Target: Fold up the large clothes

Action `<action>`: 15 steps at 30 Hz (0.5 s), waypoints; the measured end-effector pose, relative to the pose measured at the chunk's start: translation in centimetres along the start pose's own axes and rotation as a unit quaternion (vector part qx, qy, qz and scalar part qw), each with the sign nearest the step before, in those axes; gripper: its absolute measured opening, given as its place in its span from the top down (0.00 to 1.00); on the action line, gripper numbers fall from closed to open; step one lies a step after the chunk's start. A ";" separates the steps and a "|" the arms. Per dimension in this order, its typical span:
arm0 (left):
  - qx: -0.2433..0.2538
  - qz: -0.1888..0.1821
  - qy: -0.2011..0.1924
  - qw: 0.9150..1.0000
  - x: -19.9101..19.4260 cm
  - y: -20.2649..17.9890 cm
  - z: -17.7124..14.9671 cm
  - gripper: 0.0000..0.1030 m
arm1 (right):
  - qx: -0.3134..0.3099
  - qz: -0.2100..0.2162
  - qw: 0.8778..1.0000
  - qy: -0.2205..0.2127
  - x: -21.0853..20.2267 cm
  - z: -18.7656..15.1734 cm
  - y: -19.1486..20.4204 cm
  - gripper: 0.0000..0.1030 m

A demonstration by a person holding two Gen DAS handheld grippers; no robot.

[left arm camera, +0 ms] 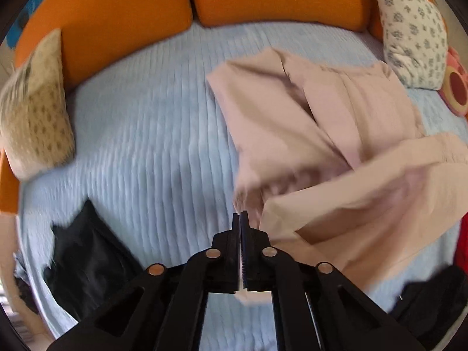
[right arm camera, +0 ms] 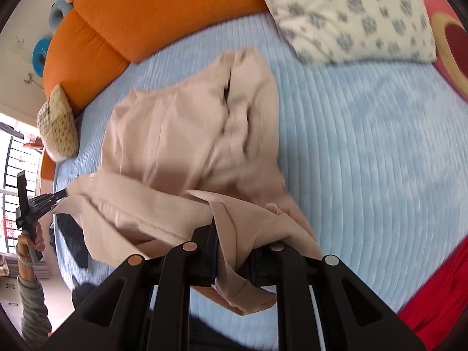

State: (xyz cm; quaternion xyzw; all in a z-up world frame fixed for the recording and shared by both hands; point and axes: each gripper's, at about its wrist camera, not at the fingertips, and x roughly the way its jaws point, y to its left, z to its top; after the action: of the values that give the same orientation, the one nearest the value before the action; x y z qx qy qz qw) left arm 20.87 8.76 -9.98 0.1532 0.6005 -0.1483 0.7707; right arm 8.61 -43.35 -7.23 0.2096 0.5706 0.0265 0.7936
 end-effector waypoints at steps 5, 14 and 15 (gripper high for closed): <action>0.003 0.014 0.013 1.000 3.0 -0.7 5.2 0.94 | -0.004 0.001 1.000 -0.018 3.1 4.5 3.0 0.85; 0.035 0.009 0.007 0.999 8.0 0.2 3.6 0.21 | -0.021 -0.022 0.999 0.013 8.8 7.6 3.7 0.85; 0.022 0.001 -0.007 1.000 8.0 1.1 2.6 0.18 | -0.021 -0.025 0.999 0.017 9.1 7.4 3.4 0.85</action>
State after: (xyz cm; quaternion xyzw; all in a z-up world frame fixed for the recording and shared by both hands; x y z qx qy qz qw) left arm 25.47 8.29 -17.04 0.1697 0.5914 -0.1614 0.7716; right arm 19.24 -39.91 -12.18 0.1783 0.5881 0.0222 0.7886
